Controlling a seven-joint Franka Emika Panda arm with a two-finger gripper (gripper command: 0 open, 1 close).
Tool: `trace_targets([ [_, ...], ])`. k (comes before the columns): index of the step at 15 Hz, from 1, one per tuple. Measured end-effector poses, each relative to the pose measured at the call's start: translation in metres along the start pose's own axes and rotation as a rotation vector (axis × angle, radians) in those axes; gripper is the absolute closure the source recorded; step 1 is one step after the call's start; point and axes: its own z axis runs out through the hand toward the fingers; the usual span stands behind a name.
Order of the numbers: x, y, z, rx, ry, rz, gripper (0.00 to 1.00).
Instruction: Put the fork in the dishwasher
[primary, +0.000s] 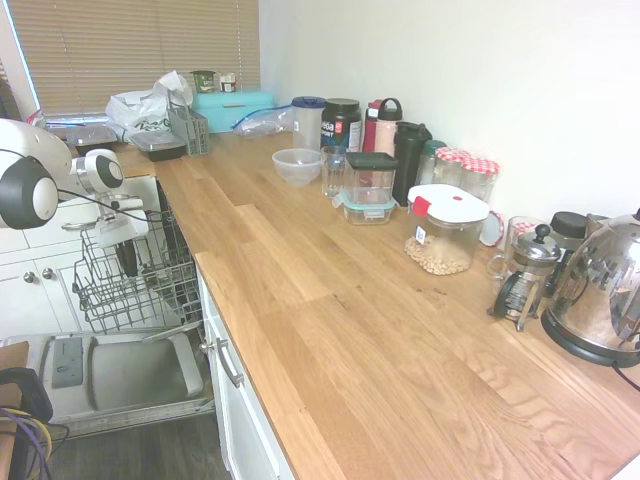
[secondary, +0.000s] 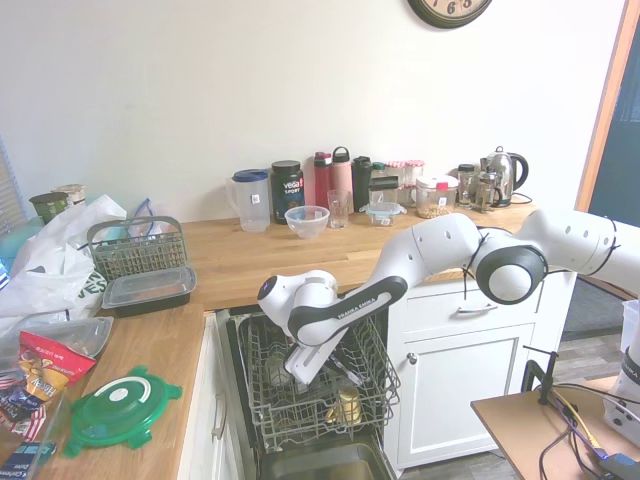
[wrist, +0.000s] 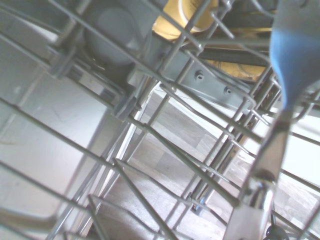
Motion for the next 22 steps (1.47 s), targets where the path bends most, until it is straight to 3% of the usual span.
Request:
trace_targets([
  [15,0.024,0.006,-0.014,0.015,-0.015,0.023,0.0],
  [18,0.0,0.009,-0.05,0.063,0.007,-0.005,0.0],
  [22,-0.055,0.026,-0.122,0.15,0.092,-0.042,0.0],
])
